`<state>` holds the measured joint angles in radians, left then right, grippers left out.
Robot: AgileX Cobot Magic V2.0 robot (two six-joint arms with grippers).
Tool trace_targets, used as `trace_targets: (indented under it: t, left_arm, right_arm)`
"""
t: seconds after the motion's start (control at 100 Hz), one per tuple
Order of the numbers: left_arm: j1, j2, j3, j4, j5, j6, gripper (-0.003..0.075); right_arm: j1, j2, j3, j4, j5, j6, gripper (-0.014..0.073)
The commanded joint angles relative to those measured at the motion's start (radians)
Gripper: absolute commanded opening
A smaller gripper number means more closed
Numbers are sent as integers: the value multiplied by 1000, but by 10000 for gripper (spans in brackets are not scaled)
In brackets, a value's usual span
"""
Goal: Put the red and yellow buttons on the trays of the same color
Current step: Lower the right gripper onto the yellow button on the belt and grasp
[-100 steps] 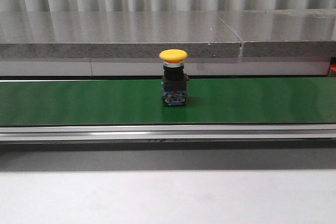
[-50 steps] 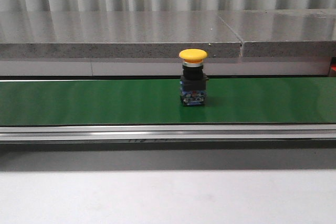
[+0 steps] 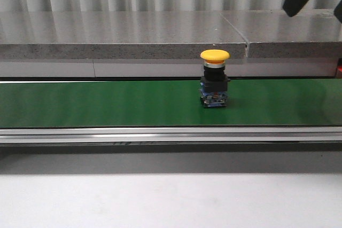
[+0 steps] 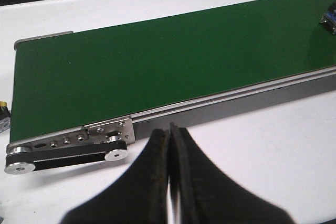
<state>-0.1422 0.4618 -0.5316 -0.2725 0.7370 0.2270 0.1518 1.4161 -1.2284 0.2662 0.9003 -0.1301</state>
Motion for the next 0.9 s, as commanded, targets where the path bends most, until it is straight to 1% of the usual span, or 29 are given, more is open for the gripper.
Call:
trace_targets:
  t: [0.0, 0.11, 0.23, 0.43, 0.58, 0.65, 0.7, 0.75, 0.8, 0.85, 0.89]
  left_arm:
    - [-9, 5, -28, -21, -64, 0, -20]
    - [-9, 5, -28, -21, -64, 0, -20]
    - [-9, 5, -28, -21, -64, 0, -20]
    - [-9, 5, -28, -21, -64, 0, -20]
    - [-9, 5, -28, -21, -64, 0, -20]
    - [-9, 5, -28, -21, -64, 0, -20]
    - [-9, 5, -28, -21, -64, 0, -20]
    - [-9, 5, -28, -21, -64, 0, -20]
    - [-9, 5, -28, -21, -64, 0, -20]
    - [-9, 5, -28, -21, -64, 0, -20]
    - [-9, 5, -28, -21, -64, 0, -20]
  right_arm:
    - [43, 3, -78, 16, 33, -33, 617]
    - [93, 69, -144, 16, 109, -62, 617]
    - [135, 143, -197, 15, 149, -86, 615]
    - [163, 254, -256, 13, 140, -122, 615]
    - [163, 311, -263, -26, 125, -124, 598]
    - [163, 319, -263, -35, 127, -124, 527]
    - [163, 319, -263, -37, 126, -124, 440]
    - [163, 317, -263, -37, 124, -124, 330]
    - [163, 317, -263, -37, 124, -124, 251]
    - [163, 317, -263, -37, 123, -124, 207]
    - [163, 316, -263, -37, 123, -124, 192]
